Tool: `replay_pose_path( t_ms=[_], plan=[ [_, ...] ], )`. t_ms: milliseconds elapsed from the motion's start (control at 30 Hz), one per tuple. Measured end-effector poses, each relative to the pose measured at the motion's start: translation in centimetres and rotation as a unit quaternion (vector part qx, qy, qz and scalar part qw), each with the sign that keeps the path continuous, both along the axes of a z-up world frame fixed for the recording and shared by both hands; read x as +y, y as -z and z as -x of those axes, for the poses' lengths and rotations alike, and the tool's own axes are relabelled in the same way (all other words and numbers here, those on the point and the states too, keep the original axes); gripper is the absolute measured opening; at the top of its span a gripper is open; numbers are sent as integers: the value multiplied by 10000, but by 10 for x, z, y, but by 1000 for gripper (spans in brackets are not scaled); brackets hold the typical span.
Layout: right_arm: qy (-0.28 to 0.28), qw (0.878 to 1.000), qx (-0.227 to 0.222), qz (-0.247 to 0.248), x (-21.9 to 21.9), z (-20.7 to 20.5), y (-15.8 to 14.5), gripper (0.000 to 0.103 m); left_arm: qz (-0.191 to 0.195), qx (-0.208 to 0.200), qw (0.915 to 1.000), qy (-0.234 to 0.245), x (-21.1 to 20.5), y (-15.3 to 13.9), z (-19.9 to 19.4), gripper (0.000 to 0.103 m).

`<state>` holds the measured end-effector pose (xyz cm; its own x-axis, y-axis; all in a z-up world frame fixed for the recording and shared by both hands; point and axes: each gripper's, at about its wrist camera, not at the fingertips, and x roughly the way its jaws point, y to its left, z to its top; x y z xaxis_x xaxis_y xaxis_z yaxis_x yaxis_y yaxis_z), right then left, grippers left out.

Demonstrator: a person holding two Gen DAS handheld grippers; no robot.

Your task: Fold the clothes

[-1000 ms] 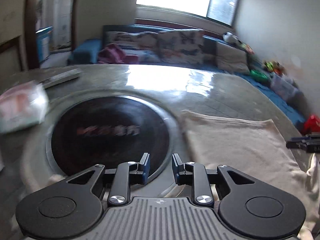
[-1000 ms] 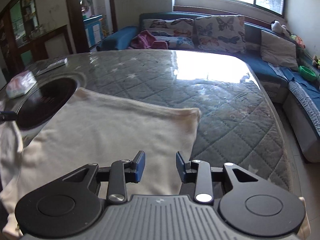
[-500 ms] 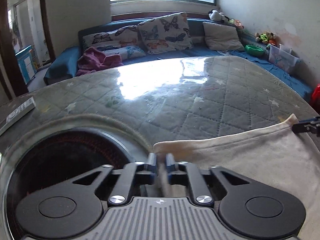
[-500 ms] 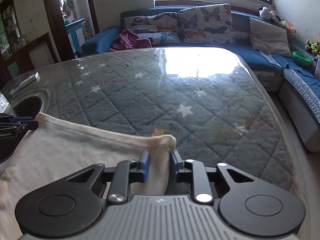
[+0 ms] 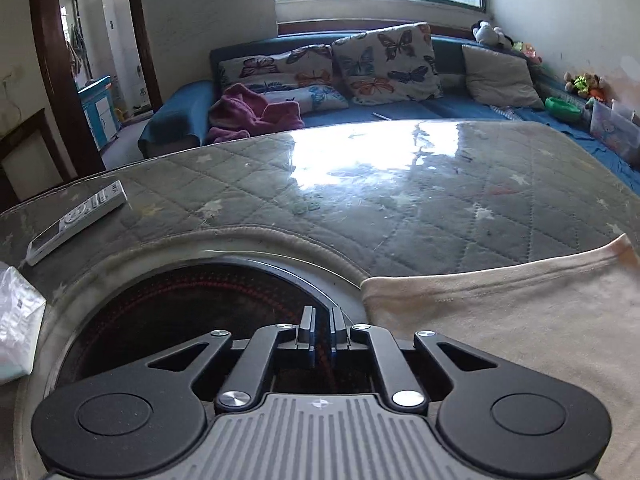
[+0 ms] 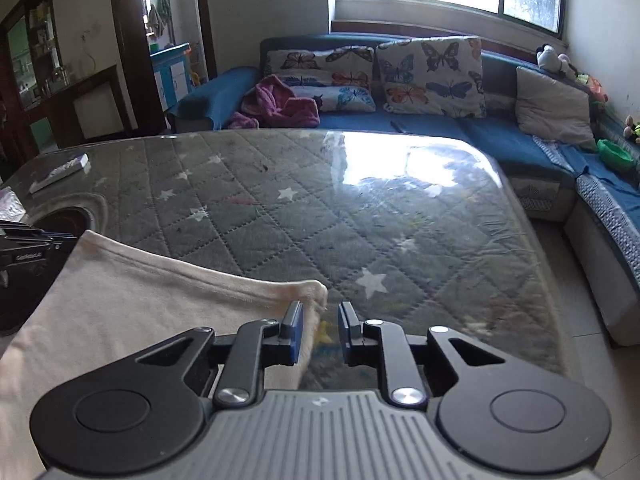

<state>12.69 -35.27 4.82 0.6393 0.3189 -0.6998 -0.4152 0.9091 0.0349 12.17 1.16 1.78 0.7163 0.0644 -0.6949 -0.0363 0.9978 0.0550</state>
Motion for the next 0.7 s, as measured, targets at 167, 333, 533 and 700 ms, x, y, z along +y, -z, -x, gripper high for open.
replay_pose_path(
  t_ms=[167,333,533,700],
  plan=[
    [444,9985,-114,300,-50,56,-11,23,299,-146,9975,624,-23,-15,43,16],
    [1316,9886,-57,729,-101,113,7,25,650,-96,9879,1402,-59,-20,94,26],
    [2099,9750,-39,727,-140,153,31,33,981,14,9712,2171,-99,-14,145,28],
    [2560,9659,-102,384,-164,159,42,33,854,8,9606,2644,-120,-6,170,28]
  ],
)
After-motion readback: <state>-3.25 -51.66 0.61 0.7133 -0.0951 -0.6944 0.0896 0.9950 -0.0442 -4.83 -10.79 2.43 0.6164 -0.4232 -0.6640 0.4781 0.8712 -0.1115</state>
